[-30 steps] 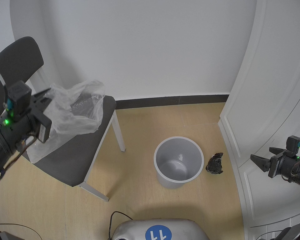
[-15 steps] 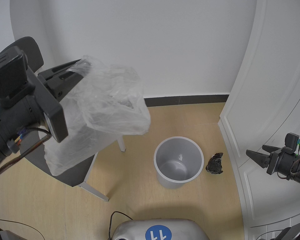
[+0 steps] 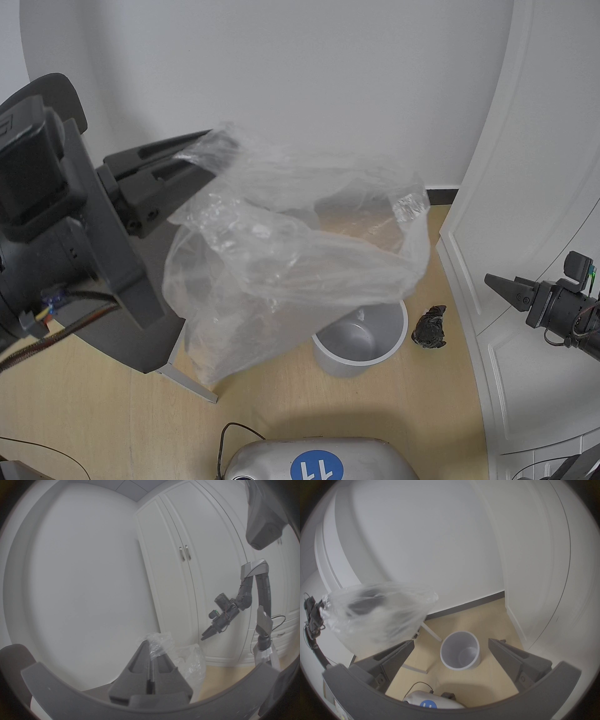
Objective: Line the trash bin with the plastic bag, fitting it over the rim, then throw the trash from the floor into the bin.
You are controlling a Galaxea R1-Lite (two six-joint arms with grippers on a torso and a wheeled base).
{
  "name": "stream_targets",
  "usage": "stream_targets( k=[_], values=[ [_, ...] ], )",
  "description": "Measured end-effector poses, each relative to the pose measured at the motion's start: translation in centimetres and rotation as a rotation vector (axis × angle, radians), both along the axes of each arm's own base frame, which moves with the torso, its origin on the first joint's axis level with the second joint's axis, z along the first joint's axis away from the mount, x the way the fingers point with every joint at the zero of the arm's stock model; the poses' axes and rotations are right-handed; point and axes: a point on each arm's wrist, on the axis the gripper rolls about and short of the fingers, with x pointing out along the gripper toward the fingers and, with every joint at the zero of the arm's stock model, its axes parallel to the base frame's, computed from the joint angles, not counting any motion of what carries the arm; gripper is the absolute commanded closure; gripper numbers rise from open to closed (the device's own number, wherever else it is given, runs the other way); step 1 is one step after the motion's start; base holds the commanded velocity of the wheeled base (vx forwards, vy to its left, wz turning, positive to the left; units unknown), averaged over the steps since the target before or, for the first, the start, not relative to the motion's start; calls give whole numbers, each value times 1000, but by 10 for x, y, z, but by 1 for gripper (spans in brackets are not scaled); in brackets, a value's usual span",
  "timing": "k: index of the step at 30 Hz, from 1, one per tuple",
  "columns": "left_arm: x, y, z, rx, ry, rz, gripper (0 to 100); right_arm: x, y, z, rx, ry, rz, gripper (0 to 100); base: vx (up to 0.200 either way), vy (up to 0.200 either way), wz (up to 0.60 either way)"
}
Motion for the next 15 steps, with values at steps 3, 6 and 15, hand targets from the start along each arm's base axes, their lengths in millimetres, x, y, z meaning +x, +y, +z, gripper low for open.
stream_targets(
  k=[3, 6, 15],
  values=[
    [-1, -4, -3, 10, 5, -24, 100, 1, 0, 3, 21, -21, -6, 0, 0, 0, 0],
    [-1, -8, -5, 21, 10, -48, 100, 2, -1, 5, 33, -39, -12, 0, 0, 0, 0],
    [3, -22, 0, -5, -10, -78, 100, 1, 0, 1, 30, -19, 0, 0, 0, 0, 0]
  ],
)
